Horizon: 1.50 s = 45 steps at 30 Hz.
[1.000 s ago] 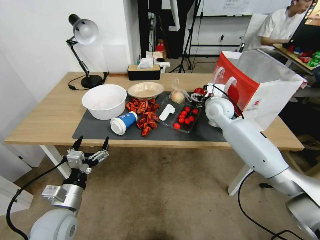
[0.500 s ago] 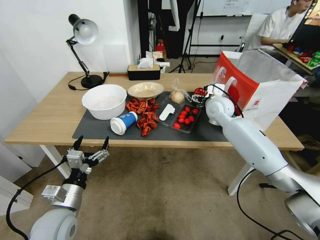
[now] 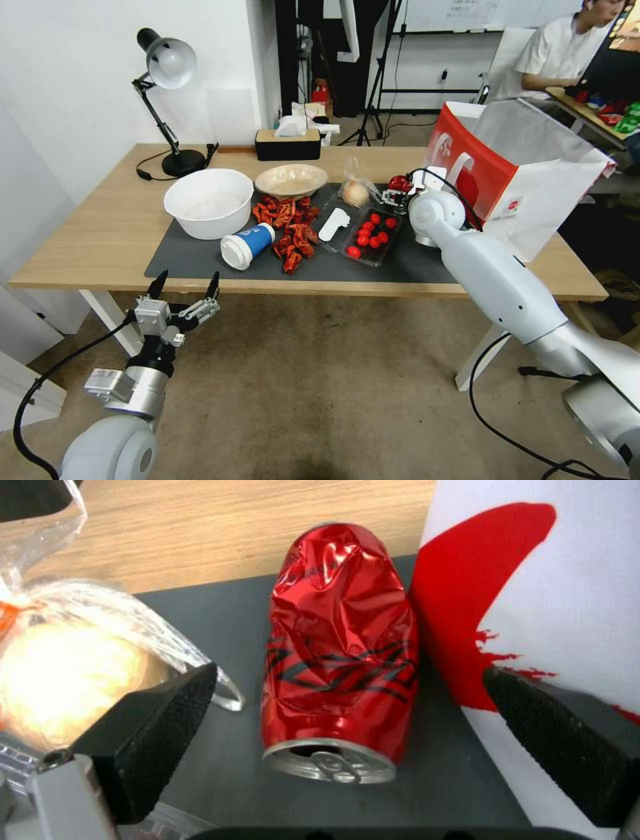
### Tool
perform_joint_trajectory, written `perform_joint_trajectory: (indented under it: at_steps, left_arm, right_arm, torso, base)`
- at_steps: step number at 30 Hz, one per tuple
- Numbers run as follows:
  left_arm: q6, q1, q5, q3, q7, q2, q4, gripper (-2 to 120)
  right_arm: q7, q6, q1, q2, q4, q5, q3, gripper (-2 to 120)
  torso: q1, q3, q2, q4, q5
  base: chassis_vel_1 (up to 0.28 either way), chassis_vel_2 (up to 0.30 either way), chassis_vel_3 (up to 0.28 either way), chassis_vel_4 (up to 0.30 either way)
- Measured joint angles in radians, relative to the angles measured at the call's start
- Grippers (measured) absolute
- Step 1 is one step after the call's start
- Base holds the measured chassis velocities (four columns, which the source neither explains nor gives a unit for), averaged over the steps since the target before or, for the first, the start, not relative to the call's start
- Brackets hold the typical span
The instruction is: Pick up the trash from the table and place it into the takeout bag.
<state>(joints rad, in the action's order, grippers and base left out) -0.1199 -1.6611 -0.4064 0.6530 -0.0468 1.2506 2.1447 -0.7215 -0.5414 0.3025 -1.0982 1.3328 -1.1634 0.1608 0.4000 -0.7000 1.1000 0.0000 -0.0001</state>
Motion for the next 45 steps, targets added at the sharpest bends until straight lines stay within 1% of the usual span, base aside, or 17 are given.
perform_joint_trajectory:
  at_steps: [27, 45]
  left_arm:
    - [-0.001, 0.001, -0.006, 0.004, -0.001, -0.006, 0.001, 100]
    - [-0.002, 0.004, -0.012, 0.009, -0.002, -0.009, 0.001, 100]
  right_arm:
    - [-0.010, -0.012, -0.019, -0.028, -0.038, -0.026, 0.012, 100]
    - [-0.029, -0.032, -0.053, -0.050, -0.089, -0.042, 0.020, 100]
  torso:
    - [0.000, 0.000, 0.000, 0.0000, 0.0000]
    - [0.000, 0.000, 0.000, 0.0000, 0.0001]
  base:
    - [0.000, 0.000, 0.000, 0.000]
    - [0.000, 0.000, 0.000, 0.000]
